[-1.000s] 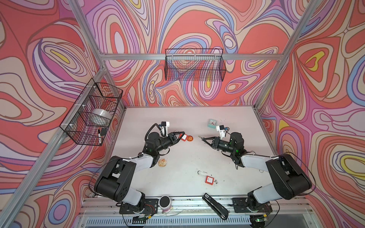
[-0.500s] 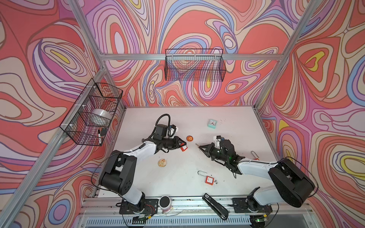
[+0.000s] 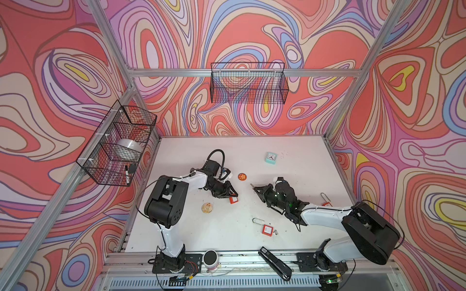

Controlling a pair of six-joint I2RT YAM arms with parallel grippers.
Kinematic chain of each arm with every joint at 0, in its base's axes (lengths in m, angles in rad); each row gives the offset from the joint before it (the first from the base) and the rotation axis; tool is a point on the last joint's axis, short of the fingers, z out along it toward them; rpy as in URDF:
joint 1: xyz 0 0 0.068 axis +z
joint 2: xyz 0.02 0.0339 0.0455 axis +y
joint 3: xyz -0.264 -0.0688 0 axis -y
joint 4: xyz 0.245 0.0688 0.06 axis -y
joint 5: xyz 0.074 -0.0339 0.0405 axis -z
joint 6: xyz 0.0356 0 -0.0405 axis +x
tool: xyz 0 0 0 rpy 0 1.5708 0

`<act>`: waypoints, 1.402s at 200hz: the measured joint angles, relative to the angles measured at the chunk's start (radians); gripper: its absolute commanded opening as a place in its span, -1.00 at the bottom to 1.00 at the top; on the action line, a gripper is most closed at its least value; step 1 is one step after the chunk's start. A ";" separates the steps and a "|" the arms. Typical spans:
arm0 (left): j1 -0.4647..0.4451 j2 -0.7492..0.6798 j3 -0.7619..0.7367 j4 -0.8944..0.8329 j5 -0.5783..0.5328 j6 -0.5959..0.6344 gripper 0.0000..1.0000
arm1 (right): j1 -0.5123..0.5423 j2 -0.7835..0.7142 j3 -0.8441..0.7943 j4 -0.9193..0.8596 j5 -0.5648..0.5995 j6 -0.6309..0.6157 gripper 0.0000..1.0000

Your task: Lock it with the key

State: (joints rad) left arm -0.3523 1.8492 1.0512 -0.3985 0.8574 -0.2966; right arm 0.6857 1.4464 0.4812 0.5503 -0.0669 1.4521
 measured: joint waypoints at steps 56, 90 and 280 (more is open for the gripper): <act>0.002 0.045 0.047 -0.053 -0.002 0.047 -0.34 | 0.035 0.050 -0.001 0.023 0.022 0.053 -1.00; 0.012 0.047 0.048 -0.066 -0.006 0.058 -0.04 | 0.050 0.051 -0.001 0.018 0.037 0.070 -1.00; 0.033 0.092 0.125 -0.018 0.000 0.003 0.29 | 0.166 0.155 0.011 0.040 0.142 0.196 -1.00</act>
State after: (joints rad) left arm -0.3191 1.9408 1.1759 -0.4164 0.8570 -0.2932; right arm 0.8513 1.6012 0.4923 0.5907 0.0750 1.6485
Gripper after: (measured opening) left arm 0.645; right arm 0.049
